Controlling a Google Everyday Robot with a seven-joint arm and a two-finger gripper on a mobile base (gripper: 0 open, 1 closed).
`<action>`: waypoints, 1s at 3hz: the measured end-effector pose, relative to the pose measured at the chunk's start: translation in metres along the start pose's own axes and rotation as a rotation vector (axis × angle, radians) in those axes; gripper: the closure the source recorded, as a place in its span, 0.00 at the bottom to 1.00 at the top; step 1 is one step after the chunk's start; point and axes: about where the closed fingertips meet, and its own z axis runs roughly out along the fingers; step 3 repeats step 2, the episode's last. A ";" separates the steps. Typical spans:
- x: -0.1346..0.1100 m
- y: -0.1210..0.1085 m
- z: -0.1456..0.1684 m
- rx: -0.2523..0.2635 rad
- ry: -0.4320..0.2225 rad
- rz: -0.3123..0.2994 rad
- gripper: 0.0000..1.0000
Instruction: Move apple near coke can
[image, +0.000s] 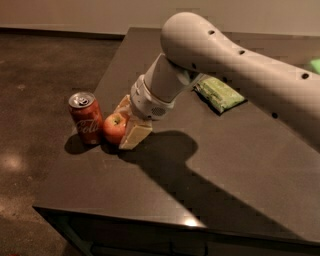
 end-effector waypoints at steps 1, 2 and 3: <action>-0.001 0.001 0.001 -0.003 0.000 -0.002 0.00; -0.001 0.001 0.001 -0.003 0.000 -0.002 0.00; -0.001 0.001 0.001 -0.003 0.000 -0.002 0.00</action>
Offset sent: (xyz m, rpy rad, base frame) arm -0.0008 0.0011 -0.0005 -0.0009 0.0008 0.0029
